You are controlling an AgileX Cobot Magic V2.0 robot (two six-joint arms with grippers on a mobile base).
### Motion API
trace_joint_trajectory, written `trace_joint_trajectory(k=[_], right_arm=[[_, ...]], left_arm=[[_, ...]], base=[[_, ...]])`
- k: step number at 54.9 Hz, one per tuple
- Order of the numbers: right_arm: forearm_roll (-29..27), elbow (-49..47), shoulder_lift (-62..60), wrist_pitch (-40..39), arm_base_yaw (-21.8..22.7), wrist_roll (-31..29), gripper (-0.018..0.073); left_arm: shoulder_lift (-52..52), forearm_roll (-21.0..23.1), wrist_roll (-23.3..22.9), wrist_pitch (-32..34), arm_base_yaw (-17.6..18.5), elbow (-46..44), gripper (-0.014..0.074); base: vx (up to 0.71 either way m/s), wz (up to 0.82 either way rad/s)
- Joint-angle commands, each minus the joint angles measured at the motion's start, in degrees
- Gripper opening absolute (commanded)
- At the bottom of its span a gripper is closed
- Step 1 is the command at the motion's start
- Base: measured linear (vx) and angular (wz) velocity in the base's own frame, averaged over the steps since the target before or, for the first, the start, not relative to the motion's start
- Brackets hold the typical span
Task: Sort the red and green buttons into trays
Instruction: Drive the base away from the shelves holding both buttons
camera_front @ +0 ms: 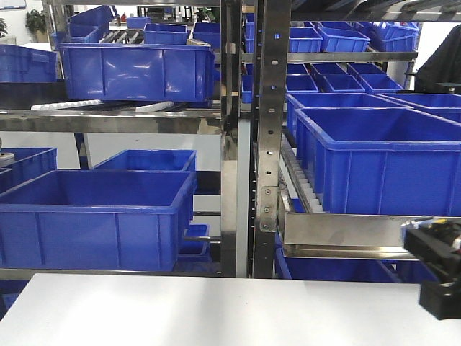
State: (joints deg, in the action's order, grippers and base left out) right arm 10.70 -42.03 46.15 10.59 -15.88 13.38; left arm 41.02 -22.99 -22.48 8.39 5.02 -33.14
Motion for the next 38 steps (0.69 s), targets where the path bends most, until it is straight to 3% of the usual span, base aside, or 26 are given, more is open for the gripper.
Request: trace_joint_trajectory(k=[1,15,38], right_arm=[[0.8,-1.6,-1.9,-4.2,0.0,-0.6,-0.0009],[0.3,-1.6,-1.9,0.1,0.0,-0.6,-0.0009],[0.3,-1.6,-1.9,0.2,0.0,-0.6,-0.0009]], left_arm=[[-2.2,0.4,-0.6,4.1,0.5,-0.7,0.0],[-3.3,0.4,-0.6,3.4,0.5,-0.1,0.0],[-3.1,0.4,-0.6,3.3,0.5,-0.1,0.0]], base=[[0.0,0.0],[0.0,0.0],[0.0,0.0]])
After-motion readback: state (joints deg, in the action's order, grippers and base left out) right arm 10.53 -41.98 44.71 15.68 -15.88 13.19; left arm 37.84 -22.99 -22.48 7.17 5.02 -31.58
